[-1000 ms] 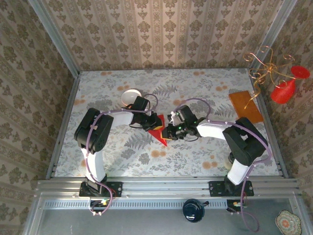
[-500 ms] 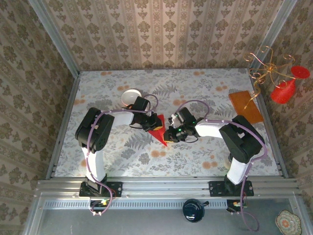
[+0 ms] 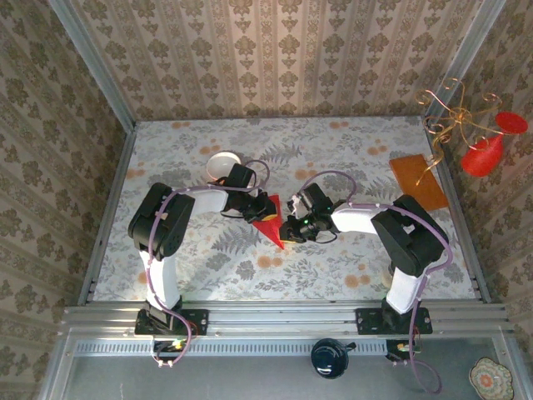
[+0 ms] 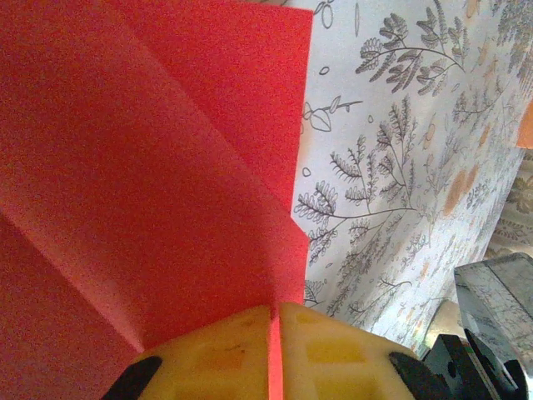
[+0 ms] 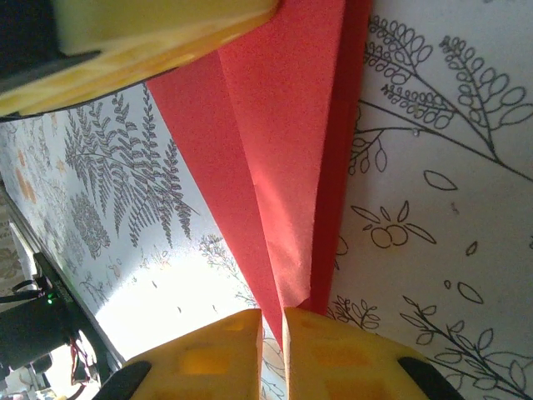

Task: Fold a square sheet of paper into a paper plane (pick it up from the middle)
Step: Fourth fold the wing at the center of the table.

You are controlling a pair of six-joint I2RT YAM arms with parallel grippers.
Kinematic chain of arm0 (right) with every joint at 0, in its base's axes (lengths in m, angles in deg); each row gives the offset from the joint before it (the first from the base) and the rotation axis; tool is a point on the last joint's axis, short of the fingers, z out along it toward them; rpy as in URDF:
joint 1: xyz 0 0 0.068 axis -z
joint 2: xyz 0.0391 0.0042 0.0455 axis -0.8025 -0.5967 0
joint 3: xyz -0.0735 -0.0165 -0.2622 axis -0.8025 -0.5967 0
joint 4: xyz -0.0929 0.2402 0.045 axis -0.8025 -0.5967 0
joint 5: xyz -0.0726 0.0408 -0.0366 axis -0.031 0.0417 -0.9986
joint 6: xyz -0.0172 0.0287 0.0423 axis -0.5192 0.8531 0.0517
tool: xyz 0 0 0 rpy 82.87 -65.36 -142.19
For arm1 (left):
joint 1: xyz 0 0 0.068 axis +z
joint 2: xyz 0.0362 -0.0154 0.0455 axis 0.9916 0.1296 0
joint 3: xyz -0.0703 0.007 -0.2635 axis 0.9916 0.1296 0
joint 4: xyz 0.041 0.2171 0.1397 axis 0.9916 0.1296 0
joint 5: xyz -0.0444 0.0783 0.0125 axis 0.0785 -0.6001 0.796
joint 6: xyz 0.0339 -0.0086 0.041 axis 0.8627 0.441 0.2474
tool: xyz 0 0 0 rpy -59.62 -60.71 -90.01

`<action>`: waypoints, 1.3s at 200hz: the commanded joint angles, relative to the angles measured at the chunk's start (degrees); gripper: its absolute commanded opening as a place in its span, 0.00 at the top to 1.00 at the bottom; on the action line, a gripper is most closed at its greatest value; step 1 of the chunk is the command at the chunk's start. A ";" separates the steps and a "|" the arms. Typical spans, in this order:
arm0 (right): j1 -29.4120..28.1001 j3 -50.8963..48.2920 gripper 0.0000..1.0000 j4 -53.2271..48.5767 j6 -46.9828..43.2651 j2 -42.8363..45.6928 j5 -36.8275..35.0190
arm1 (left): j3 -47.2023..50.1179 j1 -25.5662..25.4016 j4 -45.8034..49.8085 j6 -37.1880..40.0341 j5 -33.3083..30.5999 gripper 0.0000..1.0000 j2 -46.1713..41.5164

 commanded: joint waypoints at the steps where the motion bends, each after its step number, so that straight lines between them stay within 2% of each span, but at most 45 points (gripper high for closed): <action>1: -0.16 1.33 0.83 -2.22 -1.02 -1.04 -1.26 | -1.02 0.30 1.15 -0.39 0.39 0.87 1.17; 134: -0.16 1.89 0.83 -3.56 -1.13 -2.97 -0.68 | -1.50 0.31 3.06 -0.04 -0.30 0.87 2.42; 165: 0.66 0.80 0.82 -0.50 0.67 1.71 -0.46 | -1.63 0.30 4.40 0.39 -0.31 0.87 2.73; 207: 3.06 -1.99 0.78 1.60 2.49 9.69 -6.01 | -2.01 0.36 4.76 0.66 -0.30 0.87 2.94; 260: 2.29 -0.36 0.80 1.93 2.37 6.77 -3.80 | -2.17 0.30 4.76 0.57 -0.34 0.87 3.04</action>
